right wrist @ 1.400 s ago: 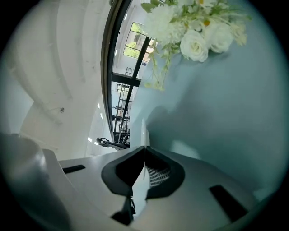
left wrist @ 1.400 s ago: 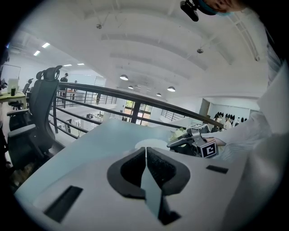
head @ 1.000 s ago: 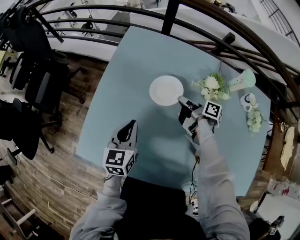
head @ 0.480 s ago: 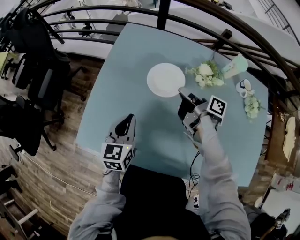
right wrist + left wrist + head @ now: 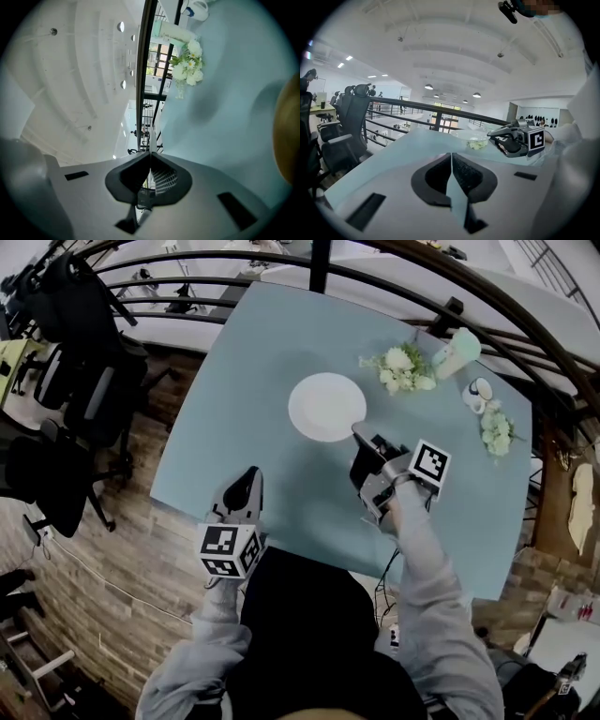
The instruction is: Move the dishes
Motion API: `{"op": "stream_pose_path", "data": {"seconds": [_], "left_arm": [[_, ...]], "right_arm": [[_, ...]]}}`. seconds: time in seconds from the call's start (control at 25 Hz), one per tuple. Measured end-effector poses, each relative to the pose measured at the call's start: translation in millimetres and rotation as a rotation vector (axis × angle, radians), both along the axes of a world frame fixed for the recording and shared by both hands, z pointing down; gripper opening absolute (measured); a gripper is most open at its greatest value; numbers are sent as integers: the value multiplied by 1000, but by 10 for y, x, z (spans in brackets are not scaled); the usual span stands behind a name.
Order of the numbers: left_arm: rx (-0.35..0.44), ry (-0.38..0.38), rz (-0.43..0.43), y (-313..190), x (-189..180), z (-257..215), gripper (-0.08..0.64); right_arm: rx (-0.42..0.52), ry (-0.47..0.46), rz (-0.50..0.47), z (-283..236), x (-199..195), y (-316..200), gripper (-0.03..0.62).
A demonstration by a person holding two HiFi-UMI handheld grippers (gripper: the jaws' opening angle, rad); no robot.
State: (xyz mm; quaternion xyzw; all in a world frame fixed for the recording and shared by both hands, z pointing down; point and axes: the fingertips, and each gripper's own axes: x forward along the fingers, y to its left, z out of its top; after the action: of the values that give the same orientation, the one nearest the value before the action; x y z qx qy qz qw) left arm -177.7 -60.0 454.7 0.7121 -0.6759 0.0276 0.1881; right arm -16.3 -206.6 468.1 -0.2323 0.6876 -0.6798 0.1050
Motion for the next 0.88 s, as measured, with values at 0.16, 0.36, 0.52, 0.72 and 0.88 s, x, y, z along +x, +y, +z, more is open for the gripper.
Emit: {"op": "stream_pose_path", "data": {"seconds": [0.16,0.36,0.52,0.72,0.88], "left_arm": [[4,-7,6,180,186,-24,21],[-10,-13,31,151,327,40,21],[-17,-16,78,185,470,36,21],[-16,-31,136,114,503,33,21],[-28,-42,180,35,518,106,21]], "right_arm": [[-5,-7,5,53,195,356,17],[-6,4,26,228,353,581,17],[-28,-12,56,373,477,906,18],[-48,-22,119,606,512,1135,18],[-27,-12,163,804,483,1228,18]]}}
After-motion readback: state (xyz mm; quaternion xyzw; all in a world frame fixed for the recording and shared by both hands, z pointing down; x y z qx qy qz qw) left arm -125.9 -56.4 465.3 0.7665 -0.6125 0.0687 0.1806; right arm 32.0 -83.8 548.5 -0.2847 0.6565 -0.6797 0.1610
